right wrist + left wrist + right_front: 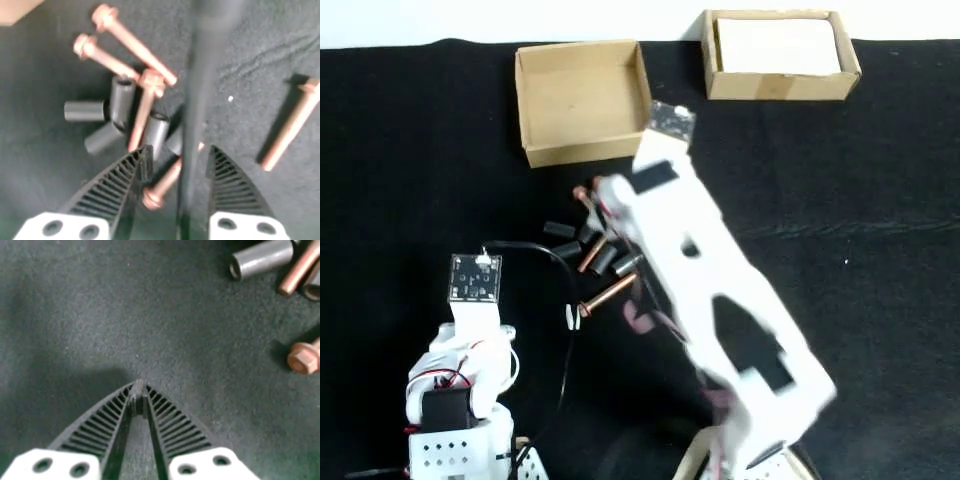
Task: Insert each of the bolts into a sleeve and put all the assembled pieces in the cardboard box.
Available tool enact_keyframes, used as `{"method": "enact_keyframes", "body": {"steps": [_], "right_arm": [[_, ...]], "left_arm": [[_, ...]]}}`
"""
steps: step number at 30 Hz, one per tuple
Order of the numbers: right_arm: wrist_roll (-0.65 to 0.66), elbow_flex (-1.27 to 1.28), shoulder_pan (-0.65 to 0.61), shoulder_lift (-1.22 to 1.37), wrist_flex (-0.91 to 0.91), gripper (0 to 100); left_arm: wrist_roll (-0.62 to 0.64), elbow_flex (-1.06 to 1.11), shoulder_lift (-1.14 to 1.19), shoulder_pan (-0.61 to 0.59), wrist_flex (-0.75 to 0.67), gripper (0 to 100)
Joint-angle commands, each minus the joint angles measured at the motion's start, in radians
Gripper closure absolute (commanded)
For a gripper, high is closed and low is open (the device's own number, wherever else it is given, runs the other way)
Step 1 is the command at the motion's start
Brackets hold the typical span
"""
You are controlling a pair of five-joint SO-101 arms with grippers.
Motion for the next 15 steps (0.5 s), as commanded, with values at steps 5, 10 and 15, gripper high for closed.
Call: {"method": "enact_keyframes", "body": {"steps": [5,10,15], "right_arm": [[-0.175,-0.461,-0.010,0.355,0.183,80.7],[-0.261,-0.659,-0.016,0.544,0.275,80.7],[-0.308,-0.757,-0.015,0.668,0.335,80.7]], "left_arm": [[0.002,0.016,0.002,-0.031,-0.026,99],[0.002,0.016,0.002,-0.031,-0.026,99],[0.002,0.016,0.002,-0.031,-0.026,99]]}}
